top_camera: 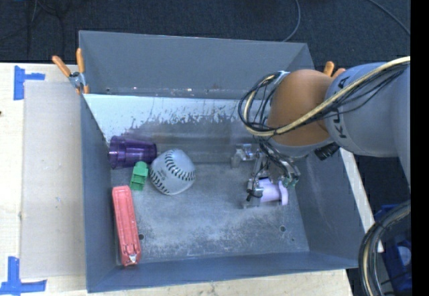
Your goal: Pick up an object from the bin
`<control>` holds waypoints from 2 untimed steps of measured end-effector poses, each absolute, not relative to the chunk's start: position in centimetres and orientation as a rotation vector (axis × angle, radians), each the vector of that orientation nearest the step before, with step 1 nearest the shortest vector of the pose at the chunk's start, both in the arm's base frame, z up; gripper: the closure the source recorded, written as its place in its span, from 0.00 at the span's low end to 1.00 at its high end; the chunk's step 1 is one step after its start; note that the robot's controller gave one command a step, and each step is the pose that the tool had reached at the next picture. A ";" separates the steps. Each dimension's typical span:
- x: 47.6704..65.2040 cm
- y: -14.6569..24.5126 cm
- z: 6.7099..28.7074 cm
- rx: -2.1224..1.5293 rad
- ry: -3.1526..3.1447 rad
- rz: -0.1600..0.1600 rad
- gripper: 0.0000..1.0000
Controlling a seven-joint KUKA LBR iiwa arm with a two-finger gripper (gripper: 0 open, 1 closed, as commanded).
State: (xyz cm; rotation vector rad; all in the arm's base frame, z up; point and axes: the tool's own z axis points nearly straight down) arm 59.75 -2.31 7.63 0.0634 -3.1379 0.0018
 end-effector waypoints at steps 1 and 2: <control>57.0 -7.2 7.1 0.007 -3.132 0.001 0.00; 57.3 -10.8 7.0 0.053 -3.136 -0.016 1.00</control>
Offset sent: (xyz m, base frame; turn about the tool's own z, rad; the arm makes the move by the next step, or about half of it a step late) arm -0.0250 -0.0915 -0.0063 0.0098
